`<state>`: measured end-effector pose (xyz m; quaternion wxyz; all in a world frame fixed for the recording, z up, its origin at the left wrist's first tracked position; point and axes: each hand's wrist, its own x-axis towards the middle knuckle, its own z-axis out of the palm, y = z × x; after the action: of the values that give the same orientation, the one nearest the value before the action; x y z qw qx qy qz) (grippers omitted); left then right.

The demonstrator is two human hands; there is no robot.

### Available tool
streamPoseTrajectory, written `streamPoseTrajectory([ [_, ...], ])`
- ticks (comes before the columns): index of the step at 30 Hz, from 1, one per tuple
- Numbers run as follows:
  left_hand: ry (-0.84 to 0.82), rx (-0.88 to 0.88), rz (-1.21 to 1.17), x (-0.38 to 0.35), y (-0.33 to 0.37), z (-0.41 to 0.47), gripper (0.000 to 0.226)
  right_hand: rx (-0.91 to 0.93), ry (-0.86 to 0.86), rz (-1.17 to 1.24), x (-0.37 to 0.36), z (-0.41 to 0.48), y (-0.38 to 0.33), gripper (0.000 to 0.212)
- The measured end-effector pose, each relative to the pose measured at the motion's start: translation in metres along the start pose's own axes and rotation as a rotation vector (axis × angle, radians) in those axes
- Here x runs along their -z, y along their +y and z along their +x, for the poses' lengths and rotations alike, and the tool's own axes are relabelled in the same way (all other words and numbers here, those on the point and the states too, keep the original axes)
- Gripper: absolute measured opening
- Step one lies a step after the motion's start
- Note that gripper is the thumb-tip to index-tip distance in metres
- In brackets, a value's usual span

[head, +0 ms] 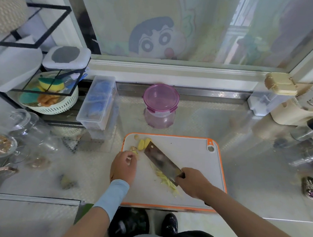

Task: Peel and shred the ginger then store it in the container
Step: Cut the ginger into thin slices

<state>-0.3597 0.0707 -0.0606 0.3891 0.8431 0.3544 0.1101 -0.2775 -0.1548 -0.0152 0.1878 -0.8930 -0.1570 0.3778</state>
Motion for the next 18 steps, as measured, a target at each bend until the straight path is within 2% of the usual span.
streamPoseTrajectory([
  [3,-0.107,0.039,0.056,0.010,-0.005,0.001,0.015,0.010,-0.057,-0.025,-0.007,-0.005,-0.003,0.025],
  [6,-0.275,-0.017,0.166,0.017,-0.020,-0.002,0.017,-0.003,-0.098,-0.104,-0.014,-0.010,0.005,0.023],
  [9,-0.355,-0.021,0.242,0.023,-0.031,-0.001,0.021,-0.042,-0.132,-0.155,-0.015,-0.012,0.021,0.021],
  [14,-0.466,-0.112,0.334,0.018,-0.030,-0.001,0.023,-0.100,-0.054,-0.168,-0.003,0.001,0.041,0.026],
  [18,-0.609,-0.154,0.338,0.005,-0.021,-0.007,0.029,-0.182,0.036,-0.097,0.011,0.010,0.056,0.021],
])
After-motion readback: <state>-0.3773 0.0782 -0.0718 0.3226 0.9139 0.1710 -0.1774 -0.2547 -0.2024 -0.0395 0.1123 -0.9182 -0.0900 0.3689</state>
